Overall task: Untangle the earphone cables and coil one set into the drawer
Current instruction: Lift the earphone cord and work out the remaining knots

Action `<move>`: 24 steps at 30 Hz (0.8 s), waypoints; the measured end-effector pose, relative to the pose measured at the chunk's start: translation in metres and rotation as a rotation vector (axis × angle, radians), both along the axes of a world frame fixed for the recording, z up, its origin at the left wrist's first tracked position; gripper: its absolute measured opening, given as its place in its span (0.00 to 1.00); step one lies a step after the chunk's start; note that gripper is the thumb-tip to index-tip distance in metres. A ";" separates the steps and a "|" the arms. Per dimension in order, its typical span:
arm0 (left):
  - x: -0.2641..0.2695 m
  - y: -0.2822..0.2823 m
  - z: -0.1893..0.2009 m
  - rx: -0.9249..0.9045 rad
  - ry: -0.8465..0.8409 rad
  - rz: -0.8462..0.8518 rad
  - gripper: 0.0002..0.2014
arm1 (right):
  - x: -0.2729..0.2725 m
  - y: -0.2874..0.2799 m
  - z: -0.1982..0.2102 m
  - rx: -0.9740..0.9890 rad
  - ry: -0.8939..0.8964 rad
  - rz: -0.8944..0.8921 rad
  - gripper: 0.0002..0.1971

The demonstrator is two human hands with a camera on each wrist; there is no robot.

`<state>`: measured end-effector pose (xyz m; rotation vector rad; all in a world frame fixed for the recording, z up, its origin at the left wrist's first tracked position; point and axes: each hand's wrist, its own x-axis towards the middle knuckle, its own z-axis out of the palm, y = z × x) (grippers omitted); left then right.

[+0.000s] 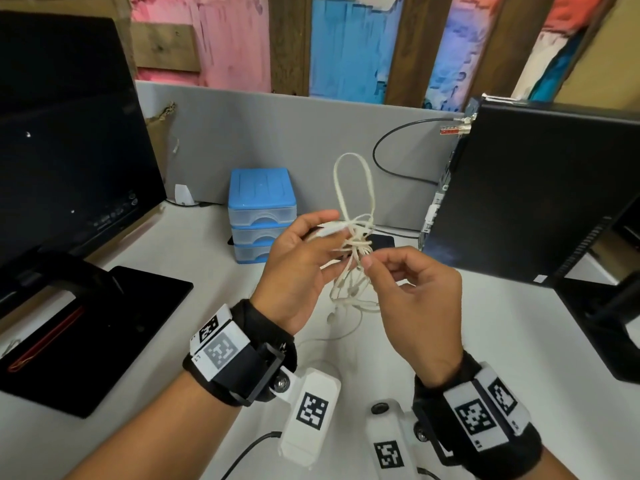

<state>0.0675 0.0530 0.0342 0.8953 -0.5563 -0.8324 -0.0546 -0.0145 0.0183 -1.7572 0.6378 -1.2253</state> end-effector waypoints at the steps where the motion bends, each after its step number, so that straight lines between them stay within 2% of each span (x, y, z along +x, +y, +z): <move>1: -0.001 0.000 -0.001 -0.004 -0.035 -0.014 0.17 | 0.000 0.000 0.000 0.003 -0.012 -0.002 0.07; 4: -0.001 0.001 -0.002 -0.010 -0.107 -0.039 0.24 | -0.001 0.001 -0.002 0.004 -0.021 0.006 0.07; 7: 0.003 0.001 -0.003 -0.031 -0.153 -0.064 0.25 | -0.005 0.005 -0.002 0.008 -0.019 0.034 0.07; 11: 0.005 0.004 -0.003 -0.055 -0.263 -0.110 0.28 | -0.011 0.004 0.000 0.010 -0.034 0.042 0.12; 14: 0.000 0.006 -0.001 -0.073 -0.408 -0.137 0.29 | -0.012 0.000 0.002 0.089 -0.069 0.069 0.12; 18: -0.006 0.008 -0.001 -0.070 -0.542 -0.190 0.30 | -0.016 -0.001 0.004 0.187 -0.147 0.206 0.13; 24: -0.006 0.009 0.000 -0.091 -0.556 -0.243 0.28 | -0.017 -0.003 0.003 0.285 -0.243 0.313 0.17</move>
